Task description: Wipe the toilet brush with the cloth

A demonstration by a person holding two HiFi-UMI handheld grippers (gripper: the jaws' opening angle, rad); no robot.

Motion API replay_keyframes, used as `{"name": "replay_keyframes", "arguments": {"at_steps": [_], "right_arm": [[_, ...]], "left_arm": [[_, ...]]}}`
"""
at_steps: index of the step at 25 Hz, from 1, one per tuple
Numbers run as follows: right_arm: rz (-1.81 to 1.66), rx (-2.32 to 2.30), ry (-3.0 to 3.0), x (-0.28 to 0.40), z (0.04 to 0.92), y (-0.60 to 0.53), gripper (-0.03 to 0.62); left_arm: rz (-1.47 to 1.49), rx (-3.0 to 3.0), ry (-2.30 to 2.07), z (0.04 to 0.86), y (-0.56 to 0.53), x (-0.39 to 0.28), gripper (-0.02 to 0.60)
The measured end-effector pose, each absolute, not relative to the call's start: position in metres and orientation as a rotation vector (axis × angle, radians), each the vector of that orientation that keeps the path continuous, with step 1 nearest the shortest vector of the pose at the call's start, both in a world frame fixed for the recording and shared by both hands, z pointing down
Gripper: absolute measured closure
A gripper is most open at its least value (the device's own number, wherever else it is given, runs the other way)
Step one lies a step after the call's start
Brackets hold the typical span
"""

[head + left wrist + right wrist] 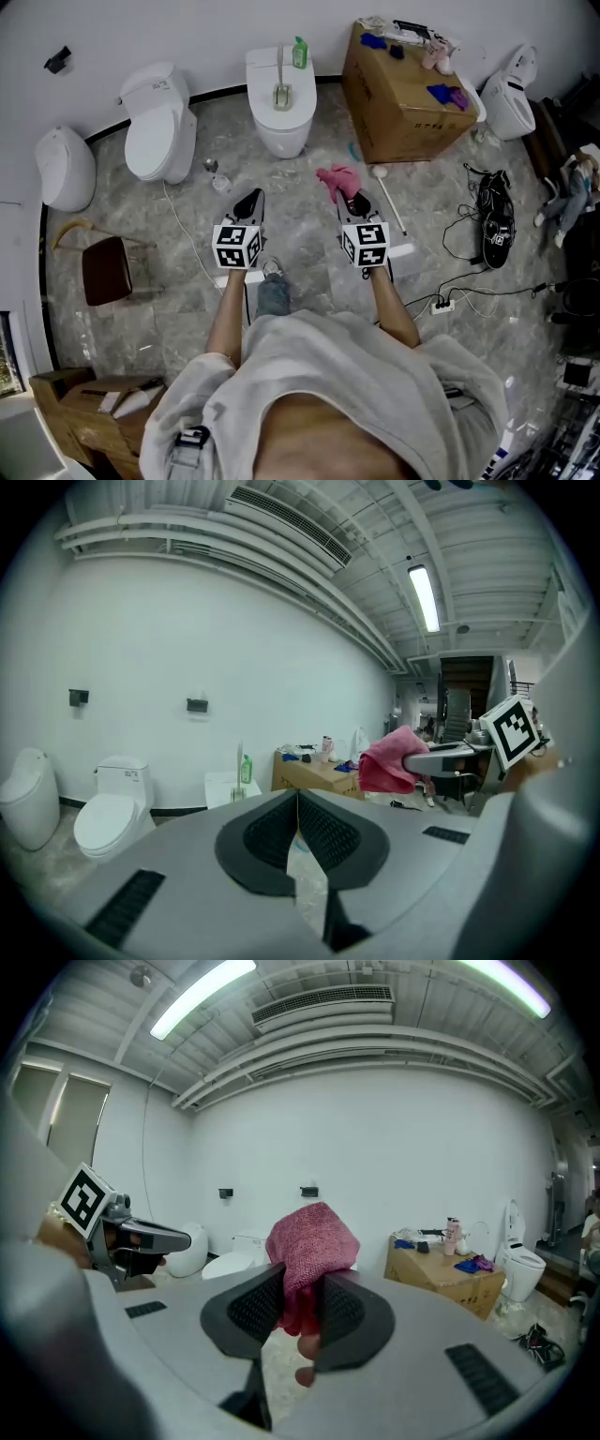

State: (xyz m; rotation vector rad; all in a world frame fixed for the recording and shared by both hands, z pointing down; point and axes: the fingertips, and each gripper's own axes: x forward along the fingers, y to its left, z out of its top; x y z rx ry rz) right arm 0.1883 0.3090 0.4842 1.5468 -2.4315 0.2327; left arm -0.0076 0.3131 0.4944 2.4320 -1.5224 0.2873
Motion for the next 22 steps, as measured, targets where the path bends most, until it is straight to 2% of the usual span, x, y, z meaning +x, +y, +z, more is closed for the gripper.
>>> {"name": "replay_keyframes", "arguments": {"at_steps": [16, 22], "right_arm": [[0.190, 1.628, -2.359, 0.097, 0.465, 0.156, 0.505], [0.212, 1.646, -2.327, 0.085, 0.475, 0.127, 0.505]], "left_arm": [[0.247, 2.497, -1.407, 0.485, 0.138, -0.093, 0.558], [0.260, 2.516, -1.354, 0.494, 0.101, -0.100, 0.558]]}}
